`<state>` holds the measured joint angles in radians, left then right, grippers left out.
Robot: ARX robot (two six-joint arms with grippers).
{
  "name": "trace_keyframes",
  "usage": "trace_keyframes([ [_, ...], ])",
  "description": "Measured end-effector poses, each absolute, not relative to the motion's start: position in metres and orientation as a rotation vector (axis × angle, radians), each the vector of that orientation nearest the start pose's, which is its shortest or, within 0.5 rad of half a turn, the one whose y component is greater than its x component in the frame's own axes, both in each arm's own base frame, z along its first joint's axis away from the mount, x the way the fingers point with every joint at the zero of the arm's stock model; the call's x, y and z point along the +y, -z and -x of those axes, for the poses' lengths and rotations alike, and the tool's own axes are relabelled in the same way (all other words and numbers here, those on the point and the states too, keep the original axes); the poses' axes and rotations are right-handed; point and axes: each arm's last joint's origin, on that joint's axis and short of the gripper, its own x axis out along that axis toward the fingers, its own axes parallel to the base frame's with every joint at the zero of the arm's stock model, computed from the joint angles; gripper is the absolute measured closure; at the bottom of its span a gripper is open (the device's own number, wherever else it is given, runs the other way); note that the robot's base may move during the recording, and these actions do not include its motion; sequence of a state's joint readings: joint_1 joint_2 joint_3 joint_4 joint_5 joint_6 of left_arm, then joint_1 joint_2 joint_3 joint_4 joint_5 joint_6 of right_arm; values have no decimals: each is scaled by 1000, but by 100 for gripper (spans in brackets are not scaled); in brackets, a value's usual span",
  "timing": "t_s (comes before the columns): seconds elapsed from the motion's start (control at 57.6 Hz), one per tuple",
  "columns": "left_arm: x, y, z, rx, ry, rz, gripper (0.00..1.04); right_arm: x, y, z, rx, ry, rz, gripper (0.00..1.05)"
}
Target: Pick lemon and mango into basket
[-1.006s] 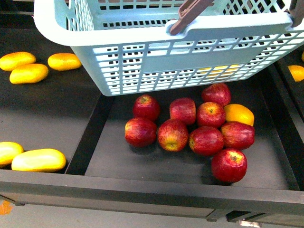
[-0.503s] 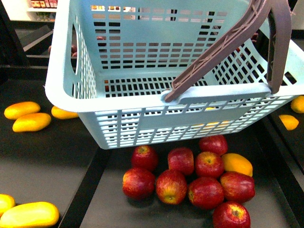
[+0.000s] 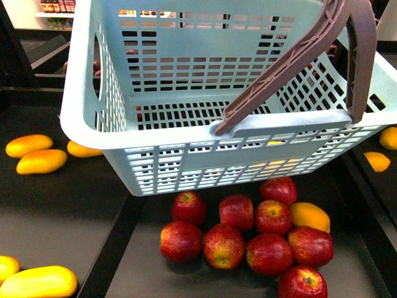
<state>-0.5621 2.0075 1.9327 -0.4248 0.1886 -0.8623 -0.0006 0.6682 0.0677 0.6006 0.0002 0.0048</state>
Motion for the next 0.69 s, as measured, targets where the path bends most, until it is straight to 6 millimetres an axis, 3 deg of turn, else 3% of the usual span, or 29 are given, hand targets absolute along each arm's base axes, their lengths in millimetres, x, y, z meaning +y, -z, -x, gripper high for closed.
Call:
trace_keyframes([
  [0.26, -252, -338, -390, 780, 467, 708, 100, 0, -178, -145, 0, 4, -5, 8],
  [0.694, -256, -338, -388, 792, 482, 716, 100, 0, -178, -145, -1, 3, -5, 9],
])
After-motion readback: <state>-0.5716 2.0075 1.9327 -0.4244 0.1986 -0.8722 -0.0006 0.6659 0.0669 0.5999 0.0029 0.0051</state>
